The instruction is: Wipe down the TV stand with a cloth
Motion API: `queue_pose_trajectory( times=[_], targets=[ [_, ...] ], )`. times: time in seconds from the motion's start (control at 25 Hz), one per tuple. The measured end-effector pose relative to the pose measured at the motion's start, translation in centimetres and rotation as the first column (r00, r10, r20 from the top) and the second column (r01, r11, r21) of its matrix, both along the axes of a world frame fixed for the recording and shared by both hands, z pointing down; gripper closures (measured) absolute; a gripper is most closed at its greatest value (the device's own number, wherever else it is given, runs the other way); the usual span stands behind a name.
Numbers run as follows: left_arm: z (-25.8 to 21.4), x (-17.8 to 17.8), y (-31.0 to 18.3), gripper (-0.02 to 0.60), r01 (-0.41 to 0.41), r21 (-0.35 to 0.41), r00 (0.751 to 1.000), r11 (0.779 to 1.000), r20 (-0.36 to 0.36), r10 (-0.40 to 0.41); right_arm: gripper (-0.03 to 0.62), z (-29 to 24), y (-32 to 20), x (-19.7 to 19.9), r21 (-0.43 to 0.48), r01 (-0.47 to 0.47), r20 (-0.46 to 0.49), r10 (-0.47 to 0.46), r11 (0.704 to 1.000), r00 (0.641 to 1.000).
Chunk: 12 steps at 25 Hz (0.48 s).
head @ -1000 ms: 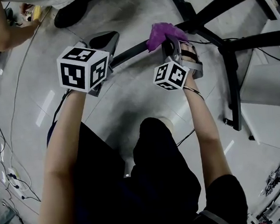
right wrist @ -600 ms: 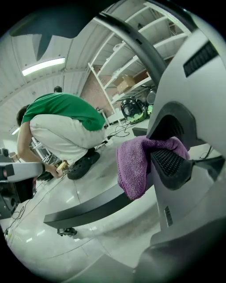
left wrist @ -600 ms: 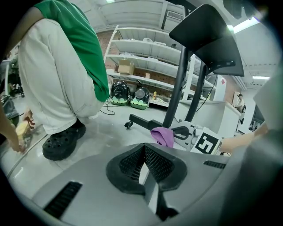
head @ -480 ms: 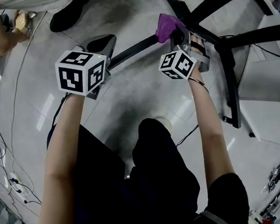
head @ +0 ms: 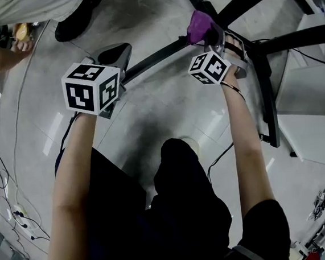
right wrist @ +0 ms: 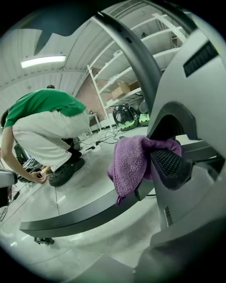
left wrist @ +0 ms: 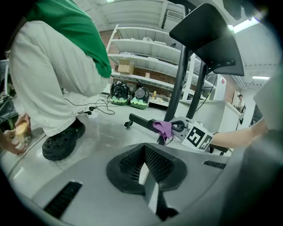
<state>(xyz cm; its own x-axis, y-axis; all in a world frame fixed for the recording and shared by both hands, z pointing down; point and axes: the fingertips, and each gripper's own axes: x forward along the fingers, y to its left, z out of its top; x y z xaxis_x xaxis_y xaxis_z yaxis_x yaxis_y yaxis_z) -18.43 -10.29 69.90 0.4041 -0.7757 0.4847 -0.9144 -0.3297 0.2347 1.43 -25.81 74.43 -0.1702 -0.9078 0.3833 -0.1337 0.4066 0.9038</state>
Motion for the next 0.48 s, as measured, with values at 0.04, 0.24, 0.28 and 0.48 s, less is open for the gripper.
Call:
queue_pose_trajectory(
  times=[0.04, 0.24, 0.28, 0.48],
  targets=[
    [0.0, 0.0, 0.0, 0.575, 0.000, 0.000, 1.000, 1.000, -0.001, 0.000, 0.526, 0.0, 0.1, 0.1, 0.002, 0.001, -0.002, -0.001, 1.000, 1.000],
    [0.1, 0.5, -0.1, 0.575, -0.010, -0.001, 1.000, 1.000, -0.006, 0.010, 0.525, 0.2, 0.3, 1.0, -0.002, -0.005, -0.009, 0.005, 1.000, 1.000],
    [0.1, 0.6, -0.2, 0.575, -0.013, -0.001, 1.000, 1.000, -0.006, 0.013, 0.525, 0.1, 0.4, 1.1, -0.002, -0.006, -0.011, 0.006, 1.000, 1.000],
    [0.2, 1.4, -0.3, 0.575, -0.028, -0.003, 1.000, 1.000, -0.008, 0.028, 0.525, 0.2, 0.5, 2.1, -0.005, -0.017, -0.014, 0.017, 1.000, 1.000]
  ],
)
